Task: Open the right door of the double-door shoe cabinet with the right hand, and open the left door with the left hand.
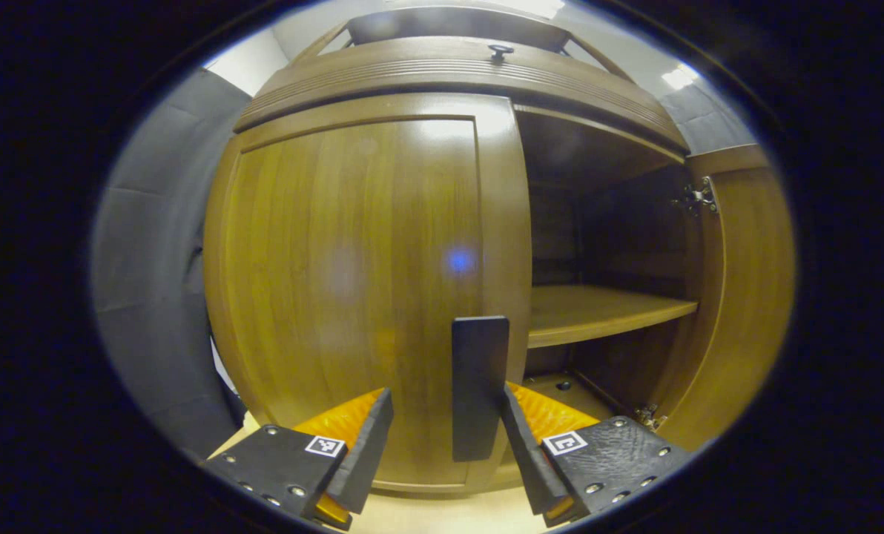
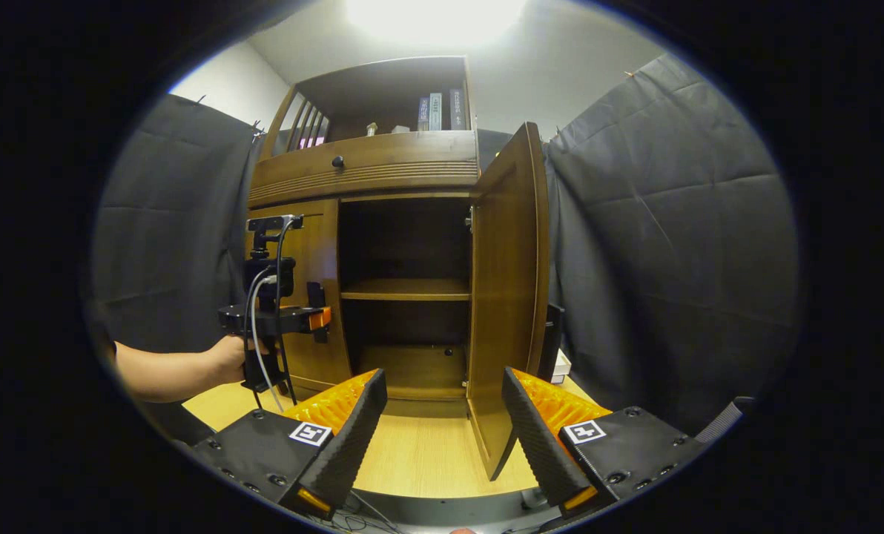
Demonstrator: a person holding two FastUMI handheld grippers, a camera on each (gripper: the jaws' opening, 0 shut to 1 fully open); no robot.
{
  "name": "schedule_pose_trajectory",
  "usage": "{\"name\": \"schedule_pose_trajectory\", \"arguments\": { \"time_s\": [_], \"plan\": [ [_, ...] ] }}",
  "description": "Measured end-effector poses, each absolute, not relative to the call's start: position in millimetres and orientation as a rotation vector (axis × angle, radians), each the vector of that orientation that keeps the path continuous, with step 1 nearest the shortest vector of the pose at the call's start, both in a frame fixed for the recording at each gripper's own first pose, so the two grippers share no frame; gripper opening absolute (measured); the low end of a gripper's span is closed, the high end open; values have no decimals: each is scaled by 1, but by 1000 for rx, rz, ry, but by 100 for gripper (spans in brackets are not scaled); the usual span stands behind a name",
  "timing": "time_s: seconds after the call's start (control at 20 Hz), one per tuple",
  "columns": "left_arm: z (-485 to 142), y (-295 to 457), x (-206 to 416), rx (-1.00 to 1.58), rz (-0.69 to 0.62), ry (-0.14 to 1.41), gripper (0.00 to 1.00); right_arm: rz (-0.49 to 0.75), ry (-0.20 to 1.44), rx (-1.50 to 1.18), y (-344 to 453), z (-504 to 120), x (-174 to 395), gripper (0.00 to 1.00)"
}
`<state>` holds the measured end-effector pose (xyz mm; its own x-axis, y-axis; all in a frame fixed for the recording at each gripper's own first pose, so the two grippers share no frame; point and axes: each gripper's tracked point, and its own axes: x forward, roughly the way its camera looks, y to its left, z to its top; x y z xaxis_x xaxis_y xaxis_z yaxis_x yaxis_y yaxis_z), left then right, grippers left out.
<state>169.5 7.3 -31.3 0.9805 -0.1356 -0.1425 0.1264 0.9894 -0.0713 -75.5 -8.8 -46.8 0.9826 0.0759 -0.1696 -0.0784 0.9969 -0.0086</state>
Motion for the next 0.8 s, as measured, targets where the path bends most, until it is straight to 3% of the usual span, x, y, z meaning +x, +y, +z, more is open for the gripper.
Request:
{"name": "schedule_pose_trajectory", "arguments": {
  "time_s": [0.05, 0.25, 0.45, 0.5, 0.75, 0.8],
  "plan": [
    [-29, 6, 173, -60, -136, 138, 84, 85, 169, -15, -6, -46, -75, 98],
    [-27, 1, 173, -7, -169, 116, 53, 95, 154, -34, 0, -44, -73, 98],
    [-24, 3, 179, -4, -160, 116, 39, 109, 169, -35, 0, -50, -75, 98],
    [-23, 0, 172, -33, -166, 123, 35, 113, 166, -34, 0, -49, -75, 93],
    [-24, -1, 157, -44, -204, 121, 19, 148, 176, -21, 2, -54, -68, 98],
    [-22, 1, 153, -47, -205, 123, 20, 158, 174, -13, 3, -54, -65, 93]
  ]
}}
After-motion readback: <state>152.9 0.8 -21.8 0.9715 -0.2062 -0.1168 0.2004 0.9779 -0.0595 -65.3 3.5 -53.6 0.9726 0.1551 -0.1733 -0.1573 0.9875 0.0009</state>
